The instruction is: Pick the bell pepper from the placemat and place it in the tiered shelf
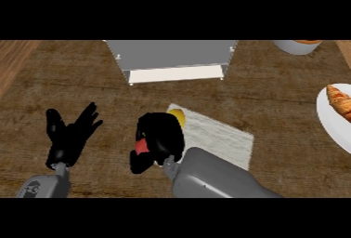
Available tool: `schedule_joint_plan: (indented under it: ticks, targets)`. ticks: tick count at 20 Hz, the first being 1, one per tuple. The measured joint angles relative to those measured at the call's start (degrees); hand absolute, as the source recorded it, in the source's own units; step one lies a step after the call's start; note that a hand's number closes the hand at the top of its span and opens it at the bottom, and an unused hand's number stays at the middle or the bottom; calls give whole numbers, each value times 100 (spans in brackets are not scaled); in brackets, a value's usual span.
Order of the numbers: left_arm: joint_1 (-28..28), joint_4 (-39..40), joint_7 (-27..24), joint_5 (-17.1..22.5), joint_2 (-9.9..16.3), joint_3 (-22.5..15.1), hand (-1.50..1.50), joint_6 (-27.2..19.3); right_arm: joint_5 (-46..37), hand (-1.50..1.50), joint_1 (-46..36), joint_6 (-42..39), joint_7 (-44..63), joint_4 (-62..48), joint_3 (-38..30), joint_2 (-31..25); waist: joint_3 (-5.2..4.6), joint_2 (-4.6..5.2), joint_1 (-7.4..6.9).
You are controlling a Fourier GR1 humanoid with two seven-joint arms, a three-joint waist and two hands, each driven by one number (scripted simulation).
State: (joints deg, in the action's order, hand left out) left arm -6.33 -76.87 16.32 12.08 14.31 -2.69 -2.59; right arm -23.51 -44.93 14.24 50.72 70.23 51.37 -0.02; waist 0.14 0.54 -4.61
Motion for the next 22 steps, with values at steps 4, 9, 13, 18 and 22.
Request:
schedule_joint_plan:
  ticks: [4,9,13,18,22]
  targets:
    - [74,-2,-18,-42,-10,22,0,-41,116,150,-899,359,351,373,147,-6,3,-50,88]
    - [196,-22,-53,-47,0,100,0,-73,-66,150,-2116,437,867,583,-212,-29,3,-96,223]
    - [300,-70,-98,-56,-10,148,0,-100,-168,150,-2913,274,1187,630,-654,-46,6,-115,315]
    - [395,-146,-129,-42,10,217,0,-86,-273,150,-3675,-11,1366,446,-1437,-107,6,-115,394]
    - [413,-143,-178,-20,19,268,0,-31,-294,150,-4100,-176,1330,39,-2036,-142,4,-97,407]
